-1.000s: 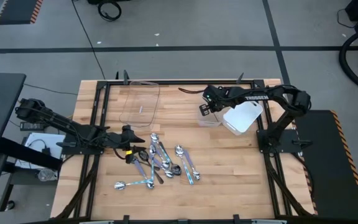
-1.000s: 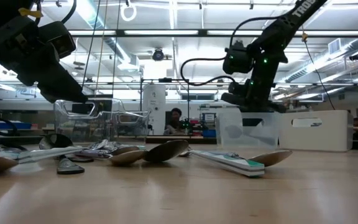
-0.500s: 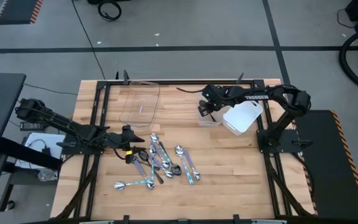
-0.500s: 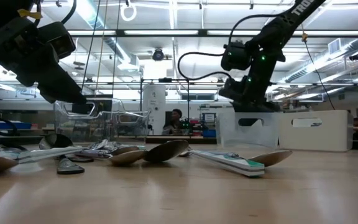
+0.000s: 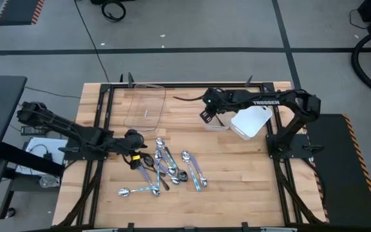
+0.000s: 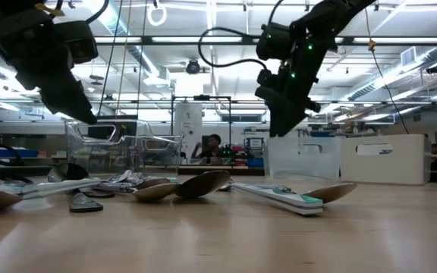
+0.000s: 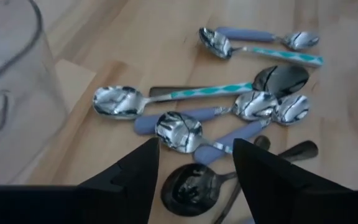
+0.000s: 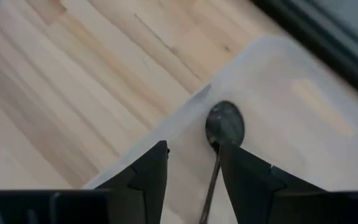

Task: Sort silverware by color (type)
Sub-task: Put the green pattern spoon into the transparent bin

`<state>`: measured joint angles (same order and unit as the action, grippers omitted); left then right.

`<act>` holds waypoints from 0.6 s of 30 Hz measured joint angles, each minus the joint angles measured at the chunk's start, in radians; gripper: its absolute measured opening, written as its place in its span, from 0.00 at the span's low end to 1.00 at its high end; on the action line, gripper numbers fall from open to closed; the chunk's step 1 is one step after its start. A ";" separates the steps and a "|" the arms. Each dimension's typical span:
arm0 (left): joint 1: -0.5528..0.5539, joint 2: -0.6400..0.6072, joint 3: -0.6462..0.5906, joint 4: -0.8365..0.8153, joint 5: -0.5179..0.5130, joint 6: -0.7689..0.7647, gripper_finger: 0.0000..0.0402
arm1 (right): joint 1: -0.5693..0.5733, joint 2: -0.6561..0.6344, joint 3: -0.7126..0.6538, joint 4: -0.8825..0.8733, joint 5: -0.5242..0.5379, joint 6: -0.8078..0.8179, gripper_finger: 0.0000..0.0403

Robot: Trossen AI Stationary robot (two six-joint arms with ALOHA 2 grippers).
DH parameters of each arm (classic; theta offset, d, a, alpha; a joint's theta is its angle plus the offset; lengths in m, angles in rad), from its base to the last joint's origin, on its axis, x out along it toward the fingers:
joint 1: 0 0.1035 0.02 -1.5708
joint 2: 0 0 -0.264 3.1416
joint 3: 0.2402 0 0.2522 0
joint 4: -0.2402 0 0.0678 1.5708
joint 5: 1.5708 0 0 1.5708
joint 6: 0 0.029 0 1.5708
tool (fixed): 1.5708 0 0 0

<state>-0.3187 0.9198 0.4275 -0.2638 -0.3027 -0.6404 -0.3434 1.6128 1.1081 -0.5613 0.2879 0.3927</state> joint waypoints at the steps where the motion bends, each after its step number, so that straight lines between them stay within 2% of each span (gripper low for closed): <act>1: 0.000 0.018 0.012 -0.004 0.001 -0.022 0.52 | 0.010 -0.003 0.000 -0.001 0.023 -0.008 0.39; 7: -0.030 0.149 0.091 -0.043 0.003 -0.143 0.52 | 0.092 -0.055 0.000 0.008 0.142 -0.066 0.39; 12: -0.090 0.255 0.187 -0.143 0.000 -0.218 0.52 | 0.184 -0.096 0.000 0.049 0.159 -0.136 0.38; 18: -0.197 0.332 0.258 -0.190 0.043 -0.324 0.52 | 0.308 -0.097 0.000 0.129 0.164 -0.192 0.38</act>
<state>-0.5155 1.2518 0.6851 -0.4537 -0.2596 -0.9647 -0.0352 1.5158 1.1084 -0.4326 0.4520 0.2009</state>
